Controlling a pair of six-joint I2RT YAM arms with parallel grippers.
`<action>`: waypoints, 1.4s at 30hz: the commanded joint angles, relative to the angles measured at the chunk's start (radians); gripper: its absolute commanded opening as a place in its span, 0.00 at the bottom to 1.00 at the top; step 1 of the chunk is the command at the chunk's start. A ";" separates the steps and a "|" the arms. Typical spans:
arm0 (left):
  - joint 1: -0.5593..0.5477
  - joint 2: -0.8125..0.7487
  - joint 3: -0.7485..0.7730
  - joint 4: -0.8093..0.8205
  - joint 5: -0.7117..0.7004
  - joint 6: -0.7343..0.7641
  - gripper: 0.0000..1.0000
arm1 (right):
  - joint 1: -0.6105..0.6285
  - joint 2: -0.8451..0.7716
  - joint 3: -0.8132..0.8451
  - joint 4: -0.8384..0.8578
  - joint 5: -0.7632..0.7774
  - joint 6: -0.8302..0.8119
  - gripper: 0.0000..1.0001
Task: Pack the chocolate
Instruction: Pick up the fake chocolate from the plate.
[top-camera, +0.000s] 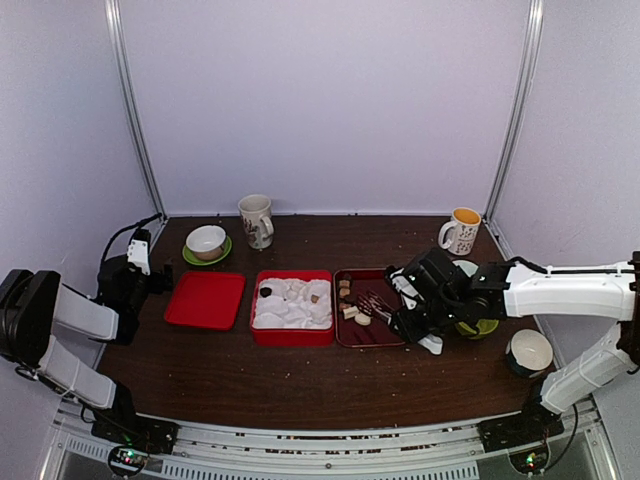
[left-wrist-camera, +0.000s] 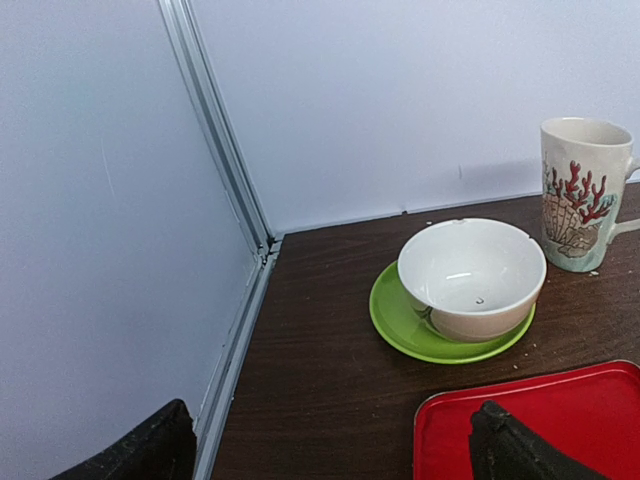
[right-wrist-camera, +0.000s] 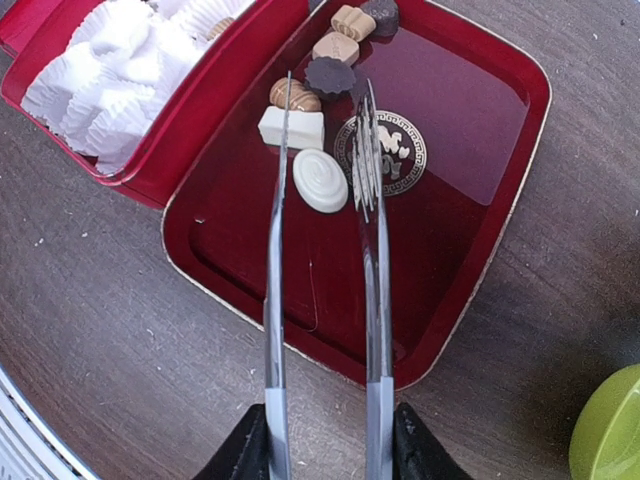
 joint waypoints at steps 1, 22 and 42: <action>0.010 0.006 0.015 0.052 -0.005 -0.002 0.98 | -0.006 -0.022 -0.007 -0.017 0.004 0.003 0.38; 0.009 0.005 0.014 0.053 -0.005 -0.002 0.98 | -0.031 0.010 -0.013 -0.055 -0.039 -0.004 0.39; 0.009 0.006 0.014 0.053 -0.004 -0.002 0.98 | -0.034 0.134 0.074 -0.063 -0.055 -0.074 0.44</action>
